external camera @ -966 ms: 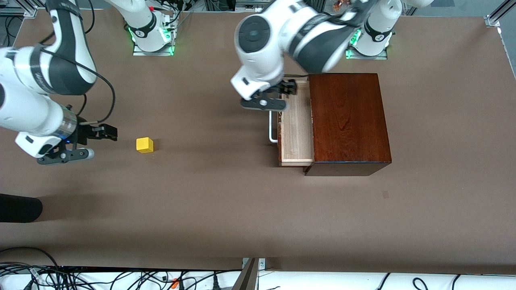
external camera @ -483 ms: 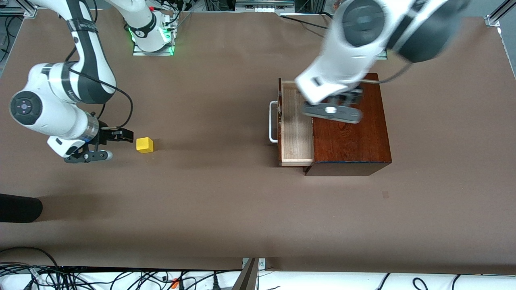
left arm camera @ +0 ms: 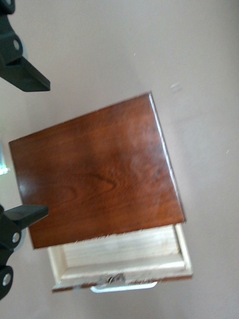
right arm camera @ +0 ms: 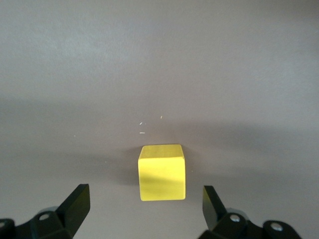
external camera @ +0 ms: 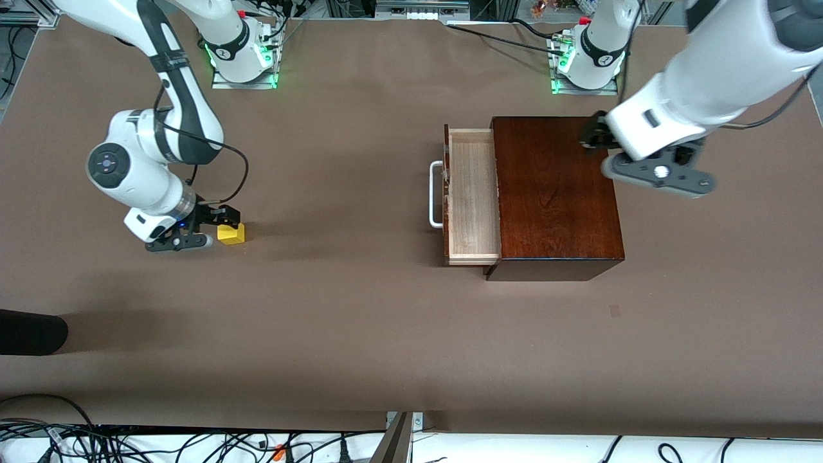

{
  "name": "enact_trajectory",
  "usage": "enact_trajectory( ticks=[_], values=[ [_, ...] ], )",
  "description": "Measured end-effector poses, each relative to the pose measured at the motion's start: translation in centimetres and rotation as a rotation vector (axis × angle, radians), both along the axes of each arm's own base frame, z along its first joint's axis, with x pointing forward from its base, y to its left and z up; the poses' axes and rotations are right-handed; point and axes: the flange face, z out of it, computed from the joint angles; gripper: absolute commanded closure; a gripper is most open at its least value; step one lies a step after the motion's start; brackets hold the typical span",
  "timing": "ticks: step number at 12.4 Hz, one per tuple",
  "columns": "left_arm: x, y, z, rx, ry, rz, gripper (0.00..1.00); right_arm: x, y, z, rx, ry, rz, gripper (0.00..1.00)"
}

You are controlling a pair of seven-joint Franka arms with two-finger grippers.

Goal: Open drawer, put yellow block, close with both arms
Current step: 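Grasp the yellow cube with the right gripper and lift it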

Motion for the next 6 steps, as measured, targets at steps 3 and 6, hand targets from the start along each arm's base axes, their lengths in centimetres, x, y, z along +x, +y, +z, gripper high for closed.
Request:
enact_trajectory(
  ticks=[3, 6],
  values=[
    [-1.7, 5.6, -0.2, 0.006, -0.052, 0.082, 0.00, 0.0, 0.0, -2.5, -0.008, -0.012, 0.001, 0.00],
    [-2.8, 8.7, -1.6, 0.016, -0.028, 0.131, 0.00, -0.2, -0.1, -5.4, -0.020, 0.000, 0.001, 0.02]
  ],
)
